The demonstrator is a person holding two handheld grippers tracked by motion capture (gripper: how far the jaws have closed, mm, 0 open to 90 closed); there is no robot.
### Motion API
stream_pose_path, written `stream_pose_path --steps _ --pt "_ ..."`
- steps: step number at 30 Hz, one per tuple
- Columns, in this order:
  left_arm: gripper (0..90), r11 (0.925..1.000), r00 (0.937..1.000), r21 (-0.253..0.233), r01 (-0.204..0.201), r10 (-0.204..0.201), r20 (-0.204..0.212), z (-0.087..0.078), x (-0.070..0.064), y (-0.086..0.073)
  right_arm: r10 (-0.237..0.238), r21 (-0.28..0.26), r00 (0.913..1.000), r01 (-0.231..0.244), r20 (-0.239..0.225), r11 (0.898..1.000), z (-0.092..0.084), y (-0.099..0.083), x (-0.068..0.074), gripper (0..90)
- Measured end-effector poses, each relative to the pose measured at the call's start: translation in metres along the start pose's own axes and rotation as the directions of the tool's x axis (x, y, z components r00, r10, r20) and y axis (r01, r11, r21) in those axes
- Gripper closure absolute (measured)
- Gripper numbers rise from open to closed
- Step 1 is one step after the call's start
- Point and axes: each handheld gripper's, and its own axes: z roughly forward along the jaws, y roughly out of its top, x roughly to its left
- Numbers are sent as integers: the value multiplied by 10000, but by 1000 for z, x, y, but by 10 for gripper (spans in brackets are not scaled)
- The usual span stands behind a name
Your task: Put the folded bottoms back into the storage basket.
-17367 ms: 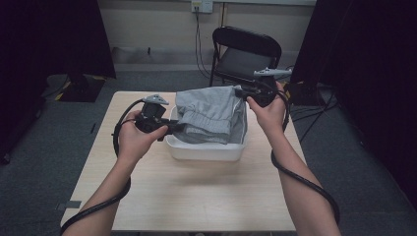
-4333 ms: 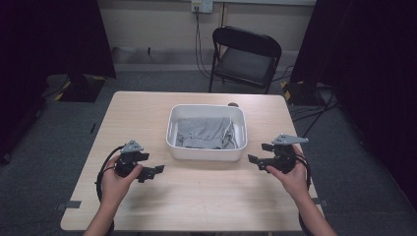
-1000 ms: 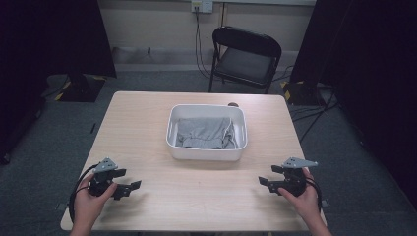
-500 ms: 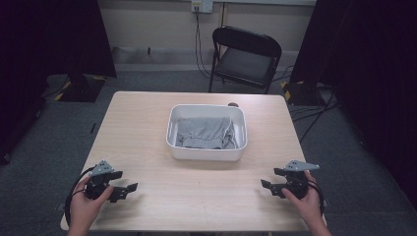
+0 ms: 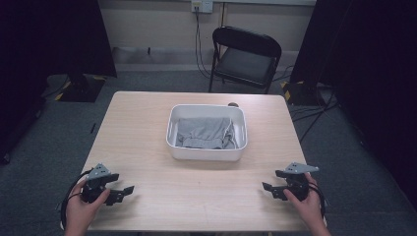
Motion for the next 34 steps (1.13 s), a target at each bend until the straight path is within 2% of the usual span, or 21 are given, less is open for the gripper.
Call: stream_pose_path --steps 9,11,19,22,26,34 --pt "167 9996 9997 202 -205 207 -92 2 2 -7 -270 348 9996 267 86 9990 4 -4 1 207" --pt "167 9993 9994 222 -296 300 -144 2 2 -7 -174 358 9998 173 36 9992 4 -5 1 206" --pt "164 9978 9979 256 -616 620 -167 5 3 -10 -402 277 9991 399 98 9988 4 -7 0 203" --pt "162 9954 9952 167 -938 942 -247 5 4 -13 -827 275 9964 822 171 9962 5 -9 1 199" --pt "154 9921 9917 149 -1245 1249 -293 6 2 -14 -833 279 9964 828 165 9962 5 -9 0 197" --pt "145 9921 9915 171 -1242 1247 -377 6 1 -15 -882 321 9960 877 139 9956 7 -8 0 175"
